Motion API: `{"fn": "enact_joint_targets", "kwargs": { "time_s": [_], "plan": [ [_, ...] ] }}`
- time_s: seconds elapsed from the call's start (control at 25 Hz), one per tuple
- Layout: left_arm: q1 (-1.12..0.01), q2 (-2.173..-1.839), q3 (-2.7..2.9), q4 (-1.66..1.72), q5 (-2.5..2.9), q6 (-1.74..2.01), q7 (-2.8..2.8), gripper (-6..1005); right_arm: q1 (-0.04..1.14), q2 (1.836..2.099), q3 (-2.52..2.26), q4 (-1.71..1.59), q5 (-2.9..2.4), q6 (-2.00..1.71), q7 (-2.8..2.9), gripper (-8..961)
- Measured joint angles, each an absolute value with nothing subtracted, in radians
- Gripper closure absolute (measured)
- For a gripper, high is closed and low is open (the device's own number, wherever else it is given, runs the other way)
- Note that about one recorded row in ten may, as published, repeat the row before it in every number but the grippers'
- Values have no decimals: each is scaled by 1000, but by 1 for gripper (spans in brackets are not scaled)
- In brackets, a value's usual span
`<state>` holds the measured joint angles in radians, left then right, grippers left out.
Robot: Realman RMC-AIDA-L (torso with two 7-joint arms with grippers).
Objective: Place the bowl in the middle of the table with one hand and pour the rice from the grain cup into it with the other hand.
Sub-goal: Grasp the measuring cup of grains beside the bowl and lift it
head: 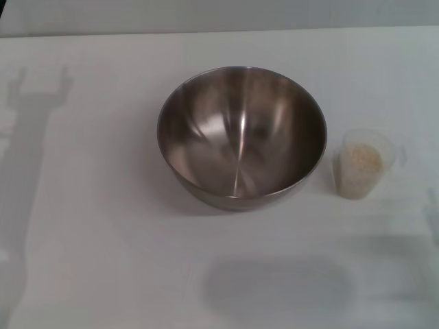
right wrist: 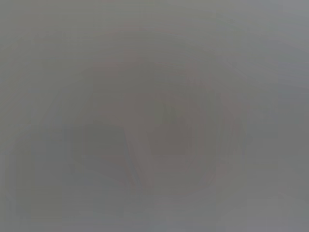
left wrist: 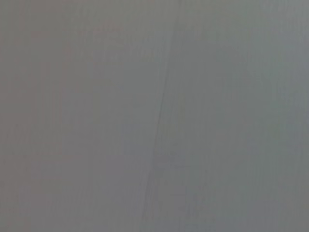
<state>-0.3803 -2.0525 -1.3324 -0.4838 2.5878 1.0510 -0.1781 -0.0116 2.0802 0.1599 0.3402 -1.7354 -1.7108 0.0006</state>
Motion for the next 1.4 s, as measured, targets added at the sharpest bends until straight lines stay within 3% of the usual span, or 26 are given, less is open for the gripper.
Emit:
{"fn": "enact_joint_targets", "kwargs": {
  "time_s": [1.4],
  "plan": [
    [-407, -2057, -1359, -479, 2588, 1052, -171, 155, 104, 2074, 132, 336, -1737, -1406, 32, 201]
  ]
}}
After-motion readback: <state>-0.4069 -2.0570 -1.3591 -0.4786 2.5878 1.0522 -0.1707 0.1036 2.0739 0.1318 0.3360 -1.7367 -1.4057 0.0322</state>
